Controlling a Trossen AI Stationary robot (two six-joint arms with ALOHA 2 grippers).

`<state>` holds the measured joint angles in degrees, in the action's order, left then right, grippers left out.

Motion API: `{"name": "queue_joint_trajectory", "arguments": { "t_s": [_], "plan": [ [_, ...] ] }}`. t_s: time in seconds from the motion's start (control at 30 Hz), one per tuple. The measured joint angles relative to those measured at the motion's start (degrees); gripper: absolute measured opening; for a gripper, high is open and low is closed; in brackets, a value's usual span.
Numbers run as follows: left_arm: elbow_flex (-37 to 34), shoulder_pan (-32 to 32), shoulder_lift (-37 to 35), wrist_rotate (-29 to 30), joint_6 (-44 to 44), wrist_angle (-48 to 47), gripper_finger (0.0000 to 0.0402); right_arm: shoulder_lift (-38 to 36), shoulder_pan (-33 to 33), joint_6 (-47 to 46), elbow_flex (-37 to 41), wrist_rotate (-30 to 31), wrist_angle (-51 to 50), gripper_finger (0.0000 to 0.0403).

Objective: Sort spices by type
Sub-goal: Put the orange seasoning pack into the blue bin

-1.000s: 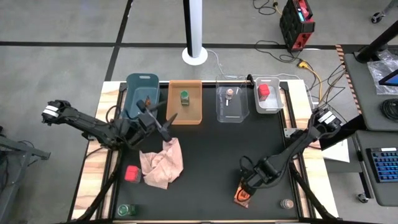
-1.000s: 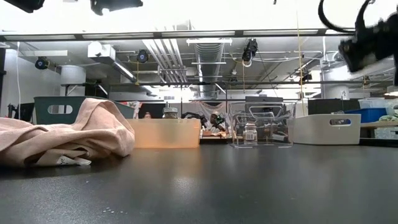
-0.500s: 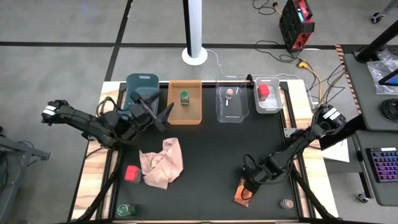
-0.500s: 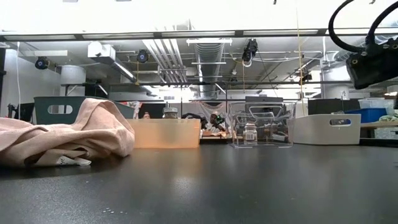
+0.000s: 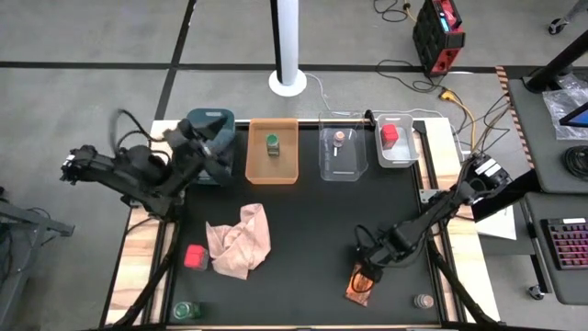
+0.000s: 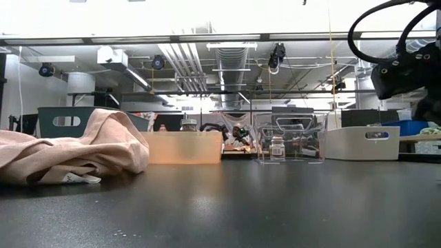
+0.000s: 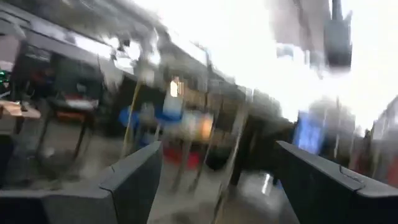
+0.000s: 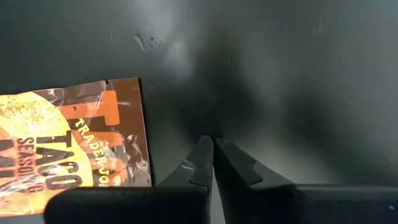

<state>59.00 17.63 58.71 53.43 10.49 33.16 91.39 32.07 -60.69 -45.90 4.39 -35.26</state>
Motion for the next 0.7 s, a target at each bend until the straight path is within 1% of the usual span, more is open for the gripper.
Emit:
{"name": "queue_joint_trajectory", "arguments": {
  "t_s": [0.03, 0.07, 0.1, 0.13, 0.17, 0.23, 0.27, 0.33, 0.43, 0.5, 0.6, 0.7],
  "plan": [
    [0.60, 0.17, -0.19, -1.27, 1.75, -3.41, 0.0291, -0.16, 0.04, 0.47, -0.38, 1.22, -0.53, 0.0009],
    [1.53, 0.18, -0.03, -4.66, 3.44, -7.15, 0.0291, -0.22, 0.02, 1.15, -0.97, 2.13, -1.24, 0.0009],
    [1.30, 0.13, -0.14, -6.05, 2.50, -11.71, 0.0291, -0.46, -0.16, 1.82, -1.76, 2.70, -2.25, 0.0009],
    [0.45, 0.22, -0.21, -5.98, 0.34, -15.60, 0.0291, -0.73, -0.32, 2.49, -2.65, 3.50, -3.65, 0.0009],
    [-0.63, 0.93, 0.20, -6.67, -2.20, -17.64, 0.0291, -0.81, -0.49, 3.09, -3.60, 4.49, -5.05, 0.0009],
    [-3.83, 2.38, 0.69, -7.37, -4.05, -18.44, 0.0291, -1.12, -0.64, 3.56, -5.81, 6.76, -8.98, 0.0009],
    [-5.53, 3.29, 0.84, -7.04, -4.14, -18.81, 0.0291, -1.59, -0.72, 3.43, -6.98, 6.57, -11.05, 0.0009],
    [-8.36, 5.26, 0.61, -5.50, -5.21, -17.84, 0.0291, -2.24, -0.26, 1.38, -9.41, 4.13, -13.17, 0.0009],
    [-12.55, 8.60, 0.14, -0.21, -6.43, -17.64, 0.0291, -2.29, 0.88, -2.30, -10.81, -1.54, -15.03, 0.0012],
    [-15.20, 10.98, 0.14, 3.07, -6.83, -17.83, 0.0291, -2.25, 1.74, -4.28, -11.16, -4.77, -13.41, 0.0021],
    [-17.75, 13.88, -0.11, 5.93, -8.96, -17.21, 0.0291, -1.41, 3.42, -7.77, -10.99, -7.51, -13.11, 0.0054],
    [-19.59, 16.16, 0.12, 6.02, -10.53, -17.49, 0.0291, -0.13, 4.32, -10.29, -10.58, -7.73, -12.24, 0.0105]
  ]
}}
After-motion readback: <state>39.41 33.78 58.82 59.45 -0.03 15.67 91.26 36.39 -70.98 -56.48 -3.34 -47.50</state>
